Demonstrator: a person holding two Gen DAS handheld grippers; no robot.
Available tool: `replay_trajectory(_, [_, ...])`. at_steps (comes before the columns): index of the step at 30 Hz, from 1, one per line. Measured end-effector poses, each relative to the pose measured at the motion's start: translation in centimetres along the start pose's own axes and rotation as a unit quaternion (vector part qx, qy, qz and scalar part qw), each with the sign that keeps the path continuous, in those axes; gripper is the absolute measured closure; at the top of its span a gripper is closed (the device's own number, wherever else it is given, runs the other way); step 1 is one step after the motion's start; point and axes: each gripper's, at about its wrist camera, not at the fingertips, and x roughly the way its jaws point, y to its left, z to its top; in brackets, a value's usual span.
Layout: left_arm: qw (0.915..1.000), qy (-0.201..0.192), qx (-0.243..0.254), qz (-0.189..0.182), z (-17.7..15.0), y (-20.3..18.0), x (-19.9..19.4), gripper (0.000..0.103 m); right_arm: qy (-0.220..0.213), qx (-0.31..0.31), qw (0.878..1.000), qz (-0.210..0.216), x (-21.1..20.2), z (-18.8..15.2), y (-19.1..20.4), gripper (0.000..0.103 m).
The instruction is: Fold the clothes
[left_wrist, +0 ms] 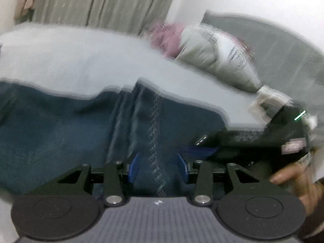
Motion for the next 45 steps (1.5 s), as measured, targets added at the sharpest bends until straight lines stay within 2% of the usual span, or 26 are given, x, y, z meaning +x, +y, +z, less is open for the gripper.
replay_trajectory(4, [0.9991,-0.025,-0.029,-0.019,-0.4,1.3,-1.3,0.062,-0.006,-0.003,1.000,-0.013,-0.9,0.5,0.1,0.054])
replay_trajectory(7, [0.9982,-0.035,-0.048,-0.004,0.1,2.0,-2.9,0.060,-0.030,-0.013,0.999,-0.025,-2.5,0.9,0.3,0.048])
replay_trajectory(10, [0.9975,-0.045,-0.054,0.009,0.3,2.7,-4.3,0.059,-0.050,-0.013,0.998,-0.037,-3.7,1.3,0.3,0.039])
replay_trajectory(12, [0.9974,-0.050,-0.052,0.010,0.3,2.8,-5.1,0.057,-0.065,-0.018,0.996,-0.060,-4.9,1.6,0.1,0.036])
replay_trajectory(17, [0.9987,-0.050,-0.006,-0.002,0.4,0.6,-5.5,0.052,-0.079,-0.016,0.992,-0.102,-7.3,1.6,-0.8,0.033])
replay_trajectory(23, [0.9942,-0.032,0.092,-0.046,-0.1,-4.7,-2.8,0.049,-0.083,0.023,0.989,-0.120,-10.0,0.4,-3.2,0.031])
replay_trajectory(27, [0.9787,-0.010,0.190,-0.078,-1.7,-9.0,-0.9,0.047,-0.077,0.053,0.988,-0.122,-11.1,-0.3,-5.0,0.030])
replay_trajectory(28, [0.9724,-0.006,0.218,-0.084,-2.1,-10.1,-0.4,0.047,-0.076,0.058,0.988,-0.118,-11.2,-0.2,-5.3,0.030])
replay_trajectory(31, [0.9544,-0.002,0.284,-0.094,-3.2,-11.9,0.8,0.044,-0.069,0.099,0.989,-0.091,-11.6,0.3,-7.3,0.030])
replay_trajectory(35, [0.9351,0.006,0.340,-0.101,-3.8,-12.4,2.1,0.042,-0.044,0.145,0.988,-0.035,-12.3,0.5,-9.2,0.030])
replay_trajectory(39, [0.9042,0.015,0.413,-0.108,-4.8,-12.6,3.4,0.039,-0.016,0.180,0.983,0.029,-13.3,1.1,-11.0,0.030])
replay_trajectory(42, [0.8830,0.015,0.458,-0.101,-5.9,-12.9,4.0,0.034,0.003,0.187,0.981,0.039,-14.0,1.8,-12.2,0.029])
replay_trajectory(45, [0.8619,0.009,0.499,-0.088,-7.1,-13.3,4.9,0.030,0.015,0.185,0.982,0.027,-14.2,2.5,-13.2,0.029])
